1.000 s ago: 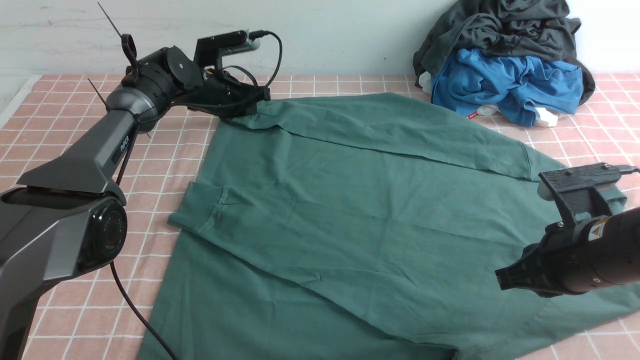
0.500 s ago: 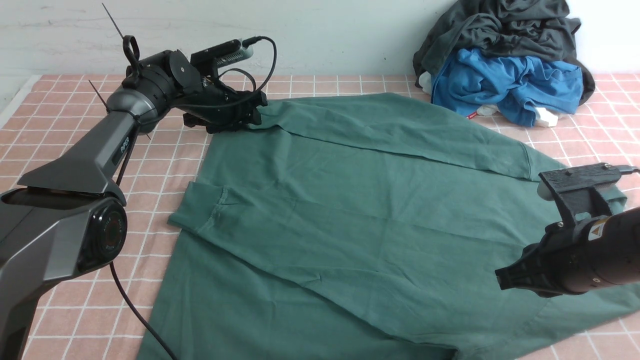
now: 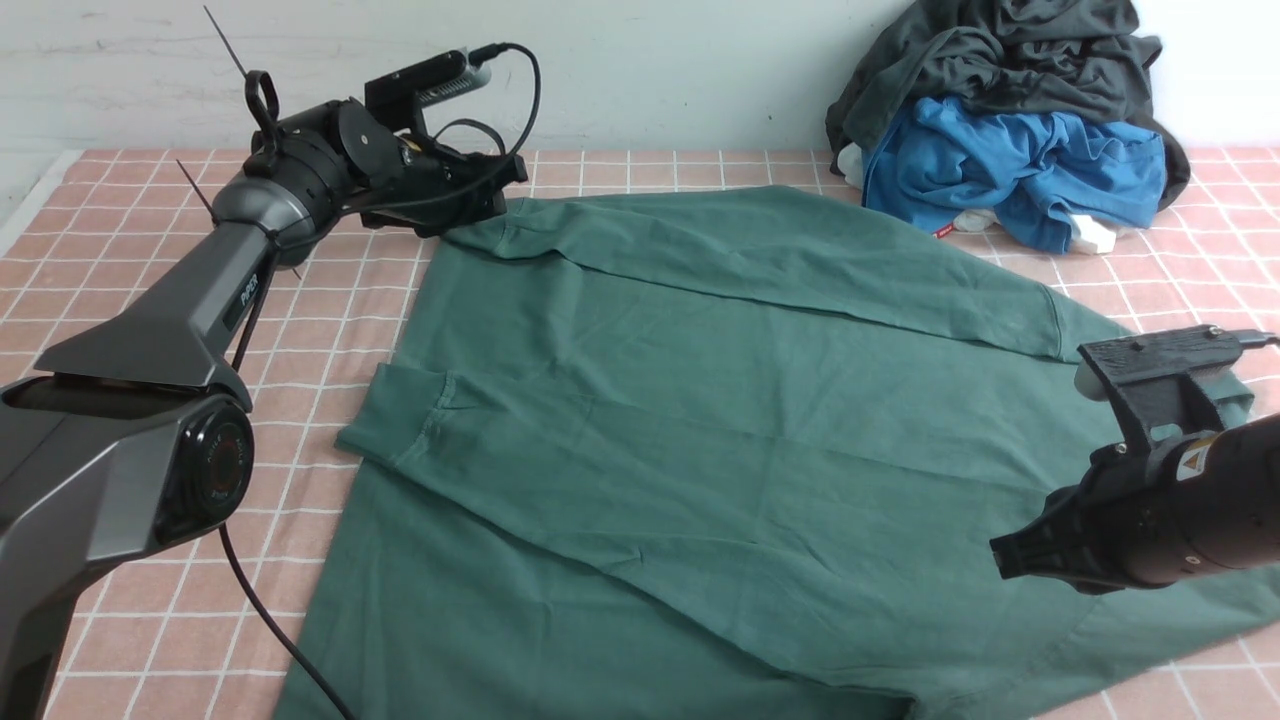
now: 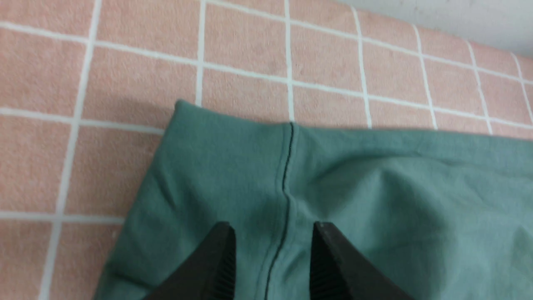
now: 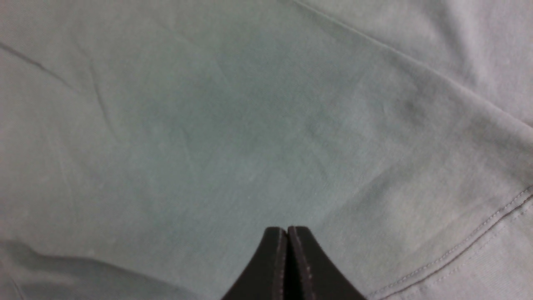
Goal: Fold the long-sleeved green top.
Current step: Use the left arm to clamp the cuff farthest from it
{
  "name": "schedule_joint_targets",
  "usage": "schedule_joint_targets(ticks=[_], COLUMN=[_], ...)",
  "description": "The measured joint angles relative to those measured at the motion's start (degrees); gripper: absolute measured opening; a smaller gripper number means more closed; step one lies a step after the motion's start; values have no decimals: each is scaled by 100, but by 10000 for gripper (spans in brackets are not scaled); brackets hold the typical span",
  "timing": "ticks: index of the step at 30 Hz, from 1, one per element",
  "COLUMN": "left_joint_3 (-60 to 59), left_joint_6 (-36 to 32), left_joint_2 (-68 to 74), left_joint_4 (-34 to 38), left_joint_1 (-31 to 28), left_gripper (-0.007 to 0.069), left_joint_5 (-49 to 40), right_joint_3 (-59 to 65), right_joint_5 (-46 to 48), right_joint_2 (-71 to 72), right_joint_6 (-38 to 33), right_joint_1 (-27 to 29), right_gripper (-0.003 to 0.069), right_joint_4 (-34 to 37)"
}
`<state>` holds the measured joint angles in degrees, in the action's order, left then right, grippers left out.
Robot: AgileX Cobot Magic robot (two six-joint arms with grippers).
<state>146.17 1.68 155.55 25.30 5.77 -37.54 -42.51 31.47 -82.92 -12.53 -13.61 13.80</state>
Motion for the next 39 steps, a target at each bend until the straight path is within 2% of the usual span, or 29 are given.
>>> schedule_joint_targets(ticks=[5, 10, 17, 20, 23, 24, 25, 26, 27, 28, 30, 39], left_joint_3=[0, 0, 0, 6, 6, 6, 6, 6, 6, 0, 0, 0], left_joint_6=[116, 241, 626, 702, 710, 710, 710, 710, 689, 687, 681, 663], left_joint_2=[0, 0, 93, 183, 234, 234, 247, 246, 252, 252, 252, -49], left_joint_4=[-28, -133, -127, -20, 35, 41, 71, 83, 98, 112, 112, -377], left_joint_1=[0, 0, 0, 0, -6, -6, -12, -12, -12, -12, -12, -12], left_gripper=[295, 357, 356, 315, 225, 218, 154, 146, 79, 52, 22, 13], left_joint_5=[-603, -673, -362, -123, 55, 67, 111, 118, 147, 147, 147, -79], right_joint_3=[0, 0, 0, 0, 0, 0, 0, 0, 0, 0, 0, 0], right_joint_5=[-5, -5, -5, -5, -5, -5, -5, -5, -5, -5, -5, 0], right_joint_2=[0, 0, 0, 0, 0, 0, 0, 0, 0, 0, 0, 0], right_joint_6=[0, 0, 0, 0, 0, 0, 0, 0, 0, 0, 0, 0], right_joint_1=[0, 0, 0, 0, 0, 0, 0, 0, 0, 0, 0, 0], right_gripper=[-14, -14, -14, -14, -14, -14, -14, -14, -14, -14, -14, -14], right_joint_4=[0, 89, 146, 146, 146, 146, 146, 146, 146, 146, 146, 146])
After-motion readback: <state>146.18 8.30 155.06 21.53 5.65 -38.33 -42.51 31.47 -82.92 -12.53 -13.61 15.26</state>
